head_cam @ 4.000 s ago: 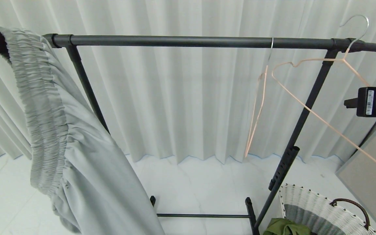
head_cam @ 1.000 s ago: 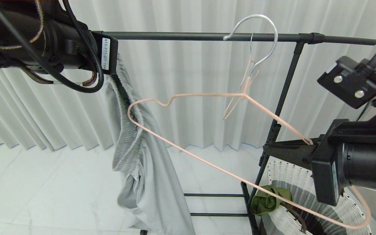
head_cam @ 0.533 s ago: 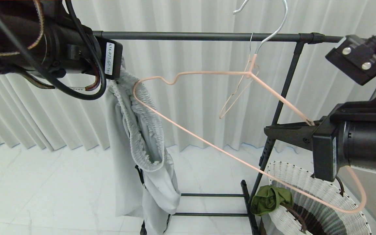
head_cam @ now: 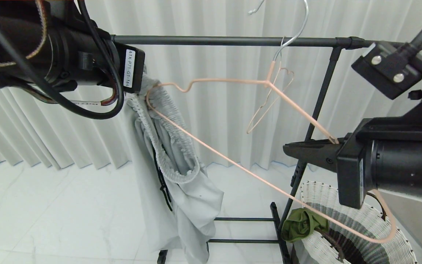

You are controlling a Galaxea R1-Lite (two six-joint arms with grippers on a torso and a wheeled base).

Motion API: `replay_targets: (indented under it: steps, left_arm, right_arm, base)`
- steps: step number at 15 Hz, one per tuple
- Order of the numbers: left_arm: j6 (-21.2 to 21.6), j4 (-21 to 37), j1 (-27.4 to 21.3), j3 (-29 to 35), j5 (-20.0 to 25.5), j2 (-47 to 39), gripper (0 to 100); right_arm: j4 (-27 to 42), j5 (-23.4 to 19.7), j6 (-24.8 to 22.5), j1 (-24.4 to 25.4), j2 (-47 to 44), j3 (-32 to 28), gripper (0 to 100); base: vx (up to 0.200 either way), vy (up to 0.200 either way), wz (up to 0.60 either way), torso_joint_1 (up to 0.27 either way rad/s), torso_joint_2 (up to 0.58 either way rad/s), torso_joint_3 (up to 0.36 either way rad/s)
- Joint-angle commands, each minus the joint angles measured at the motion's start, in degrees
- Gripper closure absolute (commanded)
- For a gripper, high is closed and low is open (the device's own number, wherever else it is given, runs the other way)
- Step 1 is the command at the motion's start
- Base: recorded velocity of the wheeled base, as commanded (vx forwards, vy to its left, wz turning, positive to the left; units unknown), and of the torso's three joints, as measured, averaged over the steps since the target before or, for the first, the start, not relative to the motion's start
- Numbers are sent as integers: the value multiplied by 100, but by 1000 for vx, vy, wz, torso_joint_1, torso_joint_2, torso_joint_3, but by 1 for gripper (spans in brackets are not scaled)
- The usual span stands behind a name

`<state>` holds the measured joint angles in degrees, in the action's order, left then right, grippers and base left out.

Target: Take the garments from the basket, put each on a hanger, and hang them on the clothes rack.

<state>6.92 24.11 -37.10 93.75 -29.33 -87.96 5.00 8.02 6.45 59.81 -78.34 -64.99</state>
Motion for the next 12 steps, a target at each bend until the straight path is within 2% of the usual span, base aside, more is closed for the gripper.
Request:
replay_targets:
  steps: [1, 5, 11, 12]
  left_arm:
    - [2, 6, 9, 12, -2, 24, 100]
    - [-7, 6, 18, -32, -2, 59, 100]
    - [-42, 6, -70, -190, -20, 103, 100]
    - [-51, 6, -70, -164, -20, 86, 100]
  right_arm:
    - [28, -2, -3, 128, 73, 162, 100]
    - [-60, 15, -3, 145, 55, 179, 100]
    - [-614, -29, -30, 136, -59, 197, 100]
    - [-834, -169, -91, 145, -120, 215, 100]
  base:
    - [0, 0, 0, 0, 0, 0]
    - [0, 0, 0, 0, 0, 0]
    - [0, 0, 0, 0, 0, 0]
    - [0, 0, 0, 0, 0, 0]
